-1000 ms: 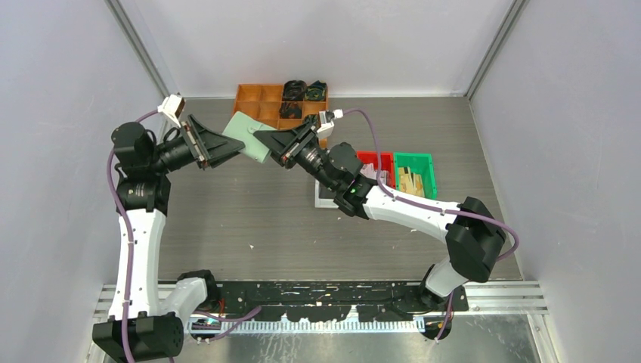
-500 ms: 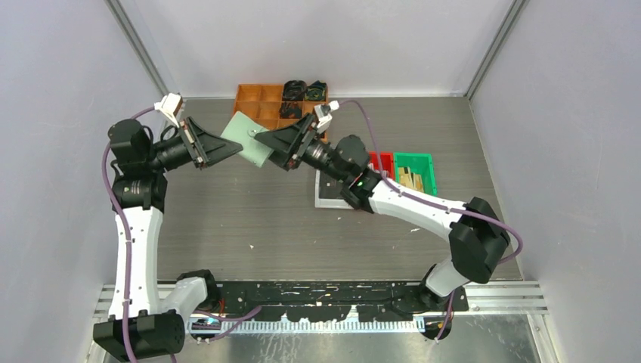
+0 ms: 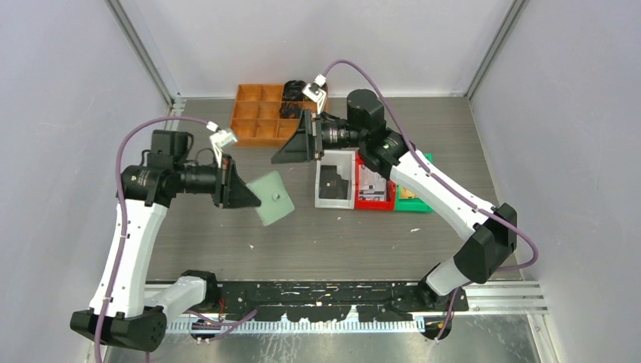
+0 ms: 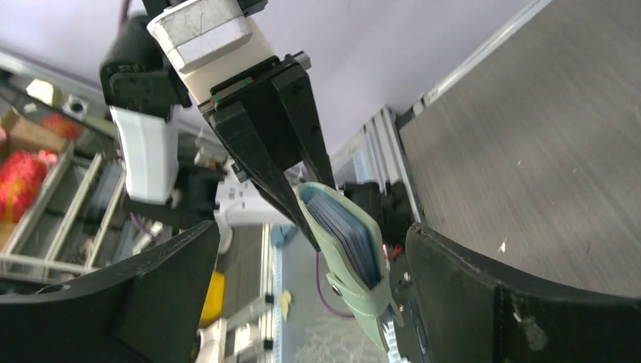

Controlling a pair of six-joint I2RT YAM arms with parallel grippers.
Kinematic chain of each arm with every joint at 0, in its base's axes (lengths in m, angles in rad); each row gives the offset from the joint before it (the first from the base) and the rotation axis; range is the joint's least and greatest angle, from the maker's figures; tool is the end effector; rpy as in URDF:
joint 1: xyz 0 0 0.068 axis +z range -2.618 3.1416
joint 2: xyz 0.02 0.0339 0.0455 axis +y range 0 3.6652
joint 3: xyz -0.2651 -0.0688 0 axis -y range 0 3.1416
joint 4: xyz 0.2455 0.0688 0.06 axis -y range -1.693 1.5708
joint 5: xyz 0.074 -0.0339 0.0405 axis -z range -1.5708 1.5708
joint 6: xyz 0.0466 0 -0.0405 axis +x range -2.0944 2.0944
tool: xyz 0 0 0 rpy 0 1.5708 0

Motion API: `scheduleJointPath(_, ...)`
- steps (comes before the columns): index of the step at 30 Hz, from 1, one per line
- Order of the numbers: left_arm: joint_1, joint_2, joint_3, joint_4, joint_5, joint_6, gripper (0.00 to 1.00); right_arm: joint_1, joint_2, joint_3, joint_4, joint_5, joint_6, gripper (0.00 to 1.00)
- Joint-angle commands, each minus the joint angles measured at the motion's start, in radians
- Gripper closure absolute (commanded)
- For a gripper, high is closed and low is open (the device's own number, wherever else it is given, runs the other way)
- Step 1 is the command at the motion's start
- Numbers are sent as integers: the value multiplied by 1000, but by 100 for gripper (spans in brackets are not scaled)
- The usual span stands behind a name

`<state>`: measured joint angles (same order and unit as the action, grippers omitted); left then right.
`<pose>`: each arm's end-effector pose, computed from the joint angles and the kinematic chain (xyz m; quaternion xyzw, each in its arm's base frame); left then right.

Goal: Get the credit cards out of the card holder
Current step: Pick up the card holder from the center of the board.

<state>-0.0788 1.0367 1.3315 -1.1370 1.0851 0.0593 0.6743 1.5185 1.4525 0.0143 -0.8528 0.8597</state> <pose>0.1625 -0.0542 0.3990 0.2387 0.7856 -0.4854 0.3004 0.2590 0.2519 0.4165 -0.2225 0.6837 0.6510 0.2433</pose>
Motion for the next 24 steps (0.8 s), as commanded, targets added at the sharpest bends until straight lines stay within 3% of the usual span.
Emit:
scheduleJointPath(1,-111,-9,43,-122,-103,209,95,40,-8,77,-194,-129,-222,1)
scheduleJointPath(7,-142,3,74,-175,-115,276,97,138,-2,128,-422,-132,-438,7)
scheduleJointPath(19,-180,-13,105,-246,-55,295,98,211,45,138,-387,-119,-439,24)
scheduleJointPath(24,-182,-9,152,-315,-21,331,98,222,65,162,-485,-67,-529,19)
